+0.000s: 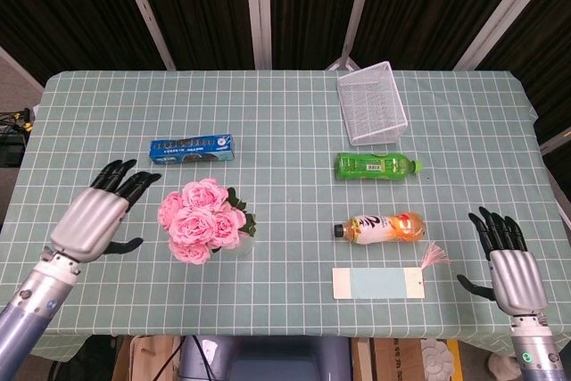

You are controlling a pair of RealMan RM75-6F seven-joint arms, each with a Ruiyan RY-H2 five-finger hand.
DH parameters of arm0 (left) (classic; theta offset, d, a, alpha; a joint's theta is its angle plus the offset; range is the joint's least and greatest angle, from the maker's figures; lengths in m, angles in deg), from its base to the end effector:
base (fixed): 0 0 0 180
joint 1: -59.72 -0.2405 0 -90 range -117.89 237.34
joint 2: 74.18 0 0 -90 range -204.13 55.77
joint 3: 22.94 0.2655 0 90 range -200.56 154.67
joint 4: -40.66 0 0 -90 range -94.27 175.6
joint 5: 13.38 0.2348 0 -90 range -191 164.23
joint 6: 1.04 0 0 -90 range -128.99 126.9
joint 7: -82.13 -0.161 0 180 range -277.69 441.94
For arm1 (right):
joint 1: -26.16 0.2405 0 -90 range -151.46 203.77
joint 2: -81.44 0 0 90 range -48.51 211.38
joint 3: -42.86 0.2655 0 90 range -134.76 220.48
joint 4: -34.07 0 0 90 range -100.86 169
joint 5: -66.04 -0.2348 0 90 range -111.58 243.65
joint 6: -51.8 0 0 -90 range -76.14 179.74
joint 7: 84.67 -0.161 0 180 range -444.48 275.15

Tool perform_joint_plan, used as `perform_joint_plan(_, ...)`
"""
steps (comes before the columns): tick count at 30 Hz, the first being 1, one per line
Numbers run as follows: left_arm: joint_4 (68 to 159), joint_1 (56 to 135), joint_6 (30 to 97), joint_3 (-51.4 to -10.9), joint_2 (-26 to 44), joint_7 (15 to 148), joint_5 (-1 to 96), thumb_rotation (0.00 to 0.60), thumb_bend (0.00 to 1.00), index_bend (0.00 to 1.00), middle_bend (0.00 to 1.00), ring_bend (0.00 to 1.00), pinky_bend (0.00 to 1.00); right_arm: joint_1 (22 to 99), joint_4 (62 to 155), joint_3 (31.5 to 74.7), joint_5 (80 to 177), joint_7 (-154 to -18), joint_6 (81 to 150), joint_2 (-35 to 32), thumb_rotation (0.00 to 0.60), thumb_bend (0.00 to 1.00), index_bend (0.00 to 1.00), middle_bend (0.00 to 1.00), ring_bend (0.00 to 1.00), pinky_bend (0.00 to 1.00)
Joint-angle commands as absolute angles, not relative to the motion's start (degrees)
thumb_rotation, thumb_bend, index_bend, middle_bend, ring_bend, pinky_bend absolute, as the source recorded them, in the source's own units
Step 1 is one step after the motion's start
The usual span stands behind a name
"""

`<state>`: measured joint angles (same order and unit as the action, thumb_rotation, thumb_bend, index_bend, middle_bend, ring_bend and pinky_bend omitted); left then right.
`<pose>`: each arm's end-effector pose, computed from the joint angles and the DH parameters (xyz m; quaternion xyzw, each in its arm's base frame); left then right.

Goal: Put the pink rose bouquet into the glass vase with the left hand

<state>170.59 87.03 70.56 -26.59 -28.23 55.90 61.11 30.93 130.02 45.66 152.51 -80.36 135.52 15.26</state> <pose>-0.1433 0.2569 0.1502 -0.7260 -0.3162 -0.3658 0.4890 -0.3110 -0.1984 0.1179 0.6003 -0.4001 0.3904 0.5720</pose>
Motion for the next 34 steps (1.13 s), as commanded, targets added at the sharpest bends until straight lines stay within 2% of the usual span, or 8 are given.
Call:
perform_joint_plan(1, 168.03, 75.43, 84.07, -19.85, -24.63, 54.04, 72.0, 0.6, 0.2, 0.18, 0.17, 0.0, 0.0, 30.93, 130.06, 45.63, 152.6, -80.2, 135.58, 15.22, 0.6, 0.15, 0.1, 0.04, 0.0, 0.0)
perform_joint_plan(2, 163.32, 70.89, 89.08, -18.27, -22.17, 58.03, 72.54, 0.6, 0.2, 0.18, 0.17, 0.0, 0.0, 31.07, 130.02, 45.31, 153.46, -80.2, 135.53, 15.15, 0.6, 0.15, 0.1, 0.04, 0.0, 0.0)
perform_joint_plan(4, 156.96, 68.03, 91.94, -17.36, -19.26, 63.42, 74.52, 0.6, 0.2, 0.18, 0.17, 0.0, 0.0, 31.19, 129.61, 45.05, 154.37, -80.38, 135.65, 15.11, 0.6, 0.15, 0.1, 0.04, 0.0, 0.0)
perform_joint_plan(14, 142.04, 64.87, 93.56, -16.87, -13.94, 78.13, 79.52, 0.6, 0.2, 0.18, 0.12, 0.0, 0.0, 30.66, 128.79, 45.56, 155.04, -78.69, 137.9, 14.22, 0.6, 0.15, 0.1, 0.04, 0.0, 0.0)
perform_joint_plan(18, 139.09, 64.57, 92.6, -17.27, -12.55, 80.47, 79.06, 0.6, 0.2, 0.18, 0.12, 0.0, 0.0, 30.59, 128.57, 45.64, 155.03, -78.56, 138.09, 14.28, 0.6, 0.16, 0.1, 0.04, 0.0, 0.0)
perform_joint_plan(34, 136.44, 63.91, 92.21, -19.91, -12.5, 83.45, 78.74, 0.6, 0.2, 0.18, 0.13, 0.0, 0.0, 30.83, 129.33, 45.53, 154.41, -76.91, 137.11, 14.24, 0.6, 0.16, 0.1, 0.04, 0.0, 0.0)
